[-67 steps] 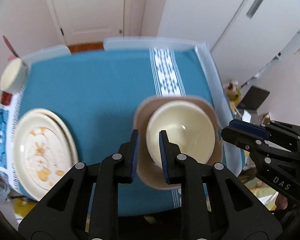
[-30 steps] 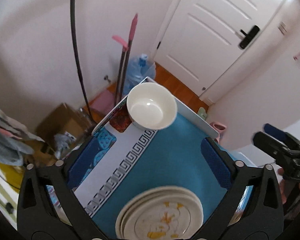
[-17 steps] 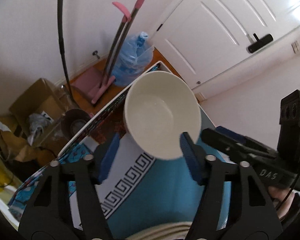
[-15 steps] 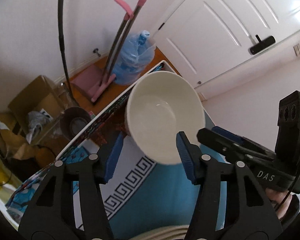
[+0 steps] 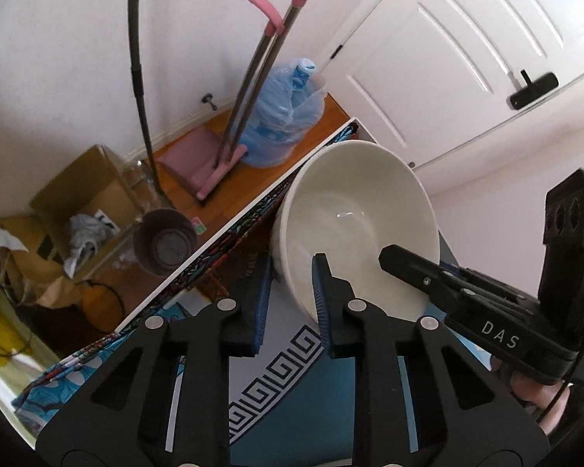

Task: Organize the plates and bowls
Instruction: 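Carry the white bowl into the cream bowl and open both grippers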

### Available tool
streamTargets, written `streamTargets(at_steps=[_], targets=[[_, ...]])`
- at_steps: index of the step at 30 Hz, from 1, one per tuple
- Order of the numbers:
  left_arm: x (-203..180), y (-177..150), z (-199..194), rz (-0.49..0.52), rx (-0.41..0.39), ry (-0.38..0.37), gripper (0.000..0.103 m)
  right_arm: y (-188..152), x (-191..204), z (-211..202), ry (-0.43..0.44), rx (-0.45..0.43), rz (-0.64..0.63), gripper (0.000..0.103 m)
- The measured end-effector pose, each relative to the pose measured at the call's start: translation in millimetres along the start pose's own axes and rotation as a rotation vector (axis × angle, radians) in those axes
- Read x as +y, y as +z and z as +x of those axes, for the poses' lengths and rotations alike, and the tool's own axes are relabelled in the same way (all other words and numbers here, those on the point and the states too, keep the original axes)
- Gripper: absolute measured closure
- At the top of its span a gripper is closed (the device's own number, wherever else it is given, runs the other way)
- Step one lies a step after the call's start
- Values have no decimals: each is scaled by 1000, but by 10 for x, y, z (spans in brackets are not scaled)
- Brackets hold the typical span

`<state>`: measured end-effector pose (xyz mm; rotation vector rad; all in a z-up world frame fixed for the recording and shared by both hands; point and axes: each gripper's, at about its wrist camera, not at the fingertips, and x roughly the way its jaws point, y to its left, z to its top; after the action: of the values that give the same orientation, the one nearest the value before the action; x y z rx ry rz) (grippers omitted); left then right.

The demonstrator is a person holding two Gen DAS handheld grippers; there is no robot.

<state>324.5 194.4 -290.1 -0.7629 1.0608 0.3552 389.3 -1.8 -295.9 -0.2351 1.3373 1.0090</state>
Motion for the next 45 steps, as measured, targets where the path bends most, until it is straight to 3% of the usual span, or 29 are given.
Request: streamTargets(at_steps=[14, 24, 28, 34, 45], targets=[[-239, -118, -235, 128, -31, 6, 84, -165, 75, -337, -35, -89, 31, 85], [-792, -468, -915, 285, -103, -26, 84, -636, 174, -1143, -72, -232, 97, 85], [-1122, -798, -1180, 358, -107, -66, 84, -1042, 129, -1660, -100, -305, 144, 85], [-1692, -1575, -1474, 455, -67, -151, 84, -1852, -10, -2393, -185, -382, 213, 85], [-2409, -2950, -1644, 597, 49, -235, 84, -3374, -303, -3114, -293, -422, 365, 85]])
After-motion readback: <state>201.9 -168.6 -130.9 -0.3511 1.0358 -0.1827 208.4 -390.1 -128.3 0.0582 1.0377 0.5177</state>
